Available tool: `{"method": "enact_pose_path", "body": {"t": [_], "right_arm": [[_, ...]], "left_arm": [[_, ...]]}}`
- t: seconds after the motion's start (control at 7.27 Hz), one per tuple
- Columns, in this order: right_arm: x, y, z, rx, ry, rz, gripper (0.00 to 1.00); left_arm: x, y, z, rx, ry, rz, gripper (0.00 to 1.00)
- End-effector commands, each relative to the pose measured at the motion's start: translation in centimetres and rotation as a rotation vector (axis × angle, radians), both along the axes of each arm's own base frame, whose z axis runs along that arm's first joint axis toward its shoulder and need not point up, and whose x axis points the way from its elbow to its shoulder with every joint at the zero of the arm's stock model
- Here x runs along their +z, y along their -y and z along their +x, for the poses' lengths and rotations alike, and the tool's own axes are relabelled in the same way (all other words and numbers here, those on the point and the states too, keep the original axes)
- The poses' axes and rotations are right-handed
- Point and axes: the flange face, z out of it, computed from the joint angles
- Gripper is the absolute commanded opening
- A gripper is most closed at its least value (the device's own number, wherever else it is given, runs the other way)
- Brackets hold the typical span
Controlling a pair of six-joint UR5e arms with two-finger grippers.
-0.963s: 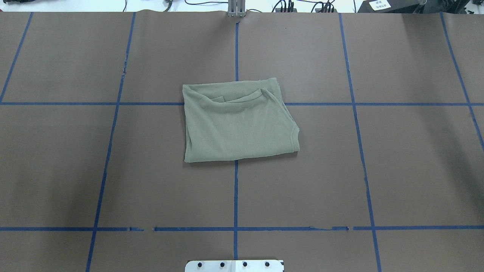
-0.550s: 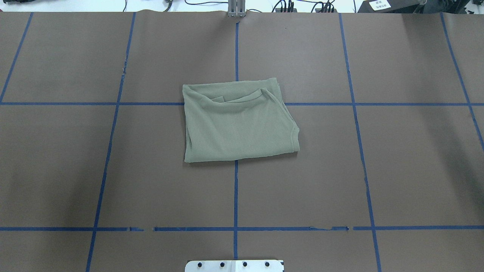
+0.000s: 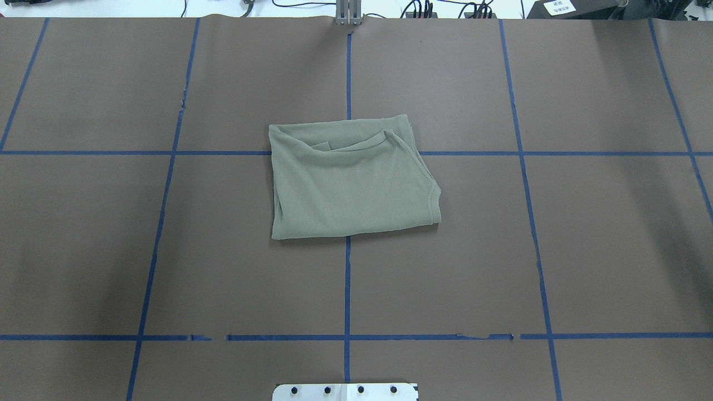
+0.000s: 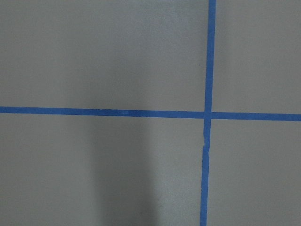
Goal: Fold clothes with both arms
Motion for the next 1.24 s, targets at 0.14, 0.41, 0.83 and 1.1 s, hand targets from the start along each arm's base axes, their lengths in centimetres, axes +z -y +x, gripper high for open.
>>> {"method": "enact_pose_path", "body": {"t": [0.14, 0.41, 0.83, 1.1], "right_arm": [[0.2, -0.2, -0.7, -0.014, 0.001, -0.003, 1.0], [0.3, -0.2, -0.7, -0.014, 0.0, -0.005, 1.0], [0.0, 0.3, -1.7, -0.031, 0.0, 0.006, 1.0], [0.8, 0.4, -2.2, -0.043, -0.006, -0.004, 1.0]], "left_arm": [[-1.0, 0.1, 0.1, 0.003, -0.008, 0.022, 1.0], [0.0, 0.0, 0.1, 0.002, 0.003, 0.0, 1.0], [0.5, 0.3, 0.1, 0.003, 0.0, -0.002, 1.0], [0.5, 0.3, 0.1, 0.003, 0.002, -0.002, 1.0]]}}
